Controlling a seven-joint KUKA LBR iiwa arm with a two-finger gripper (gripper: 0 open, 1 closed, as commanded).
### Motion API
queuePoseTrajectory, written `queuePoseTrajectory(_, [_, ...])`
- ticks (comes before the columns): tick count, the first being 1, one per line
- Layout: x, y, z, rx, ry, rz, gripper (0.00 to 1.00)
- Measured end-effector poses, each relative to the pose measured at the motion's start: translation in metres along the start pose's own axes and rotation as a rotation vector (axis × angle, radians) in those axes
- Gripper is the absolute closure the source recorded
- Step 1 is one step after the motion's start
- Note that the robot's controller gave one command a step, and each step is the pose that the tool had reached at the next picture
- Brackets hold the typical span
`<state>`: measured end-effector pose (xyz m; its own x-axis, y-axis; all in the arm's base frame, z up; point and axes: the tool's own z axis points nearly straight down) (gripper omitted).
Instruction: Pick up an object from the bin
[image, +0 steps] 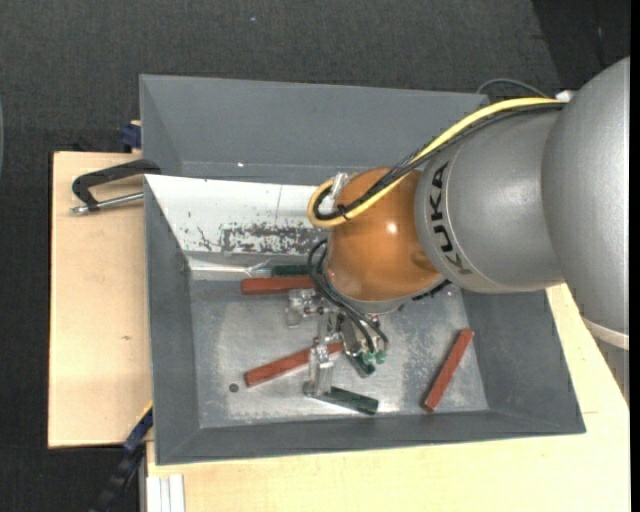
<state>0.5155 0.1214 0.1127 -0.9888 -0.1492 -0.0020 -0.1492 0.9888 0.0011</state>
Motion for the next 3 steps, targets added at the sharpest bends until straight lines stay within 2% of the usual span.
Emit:
queuePoseTrajectory(1, [0.009,0.021,0.004,0.000,0.002,0.078,0.00])
queuePoseTrajectory(2, [-0.008,0.019,0.038,0.000,-0.002,-0.204,0.00])
queuePoseTrajectory(3, [-0.008,-0.008,0.042,0.000,0.001,-0.055,1.00])
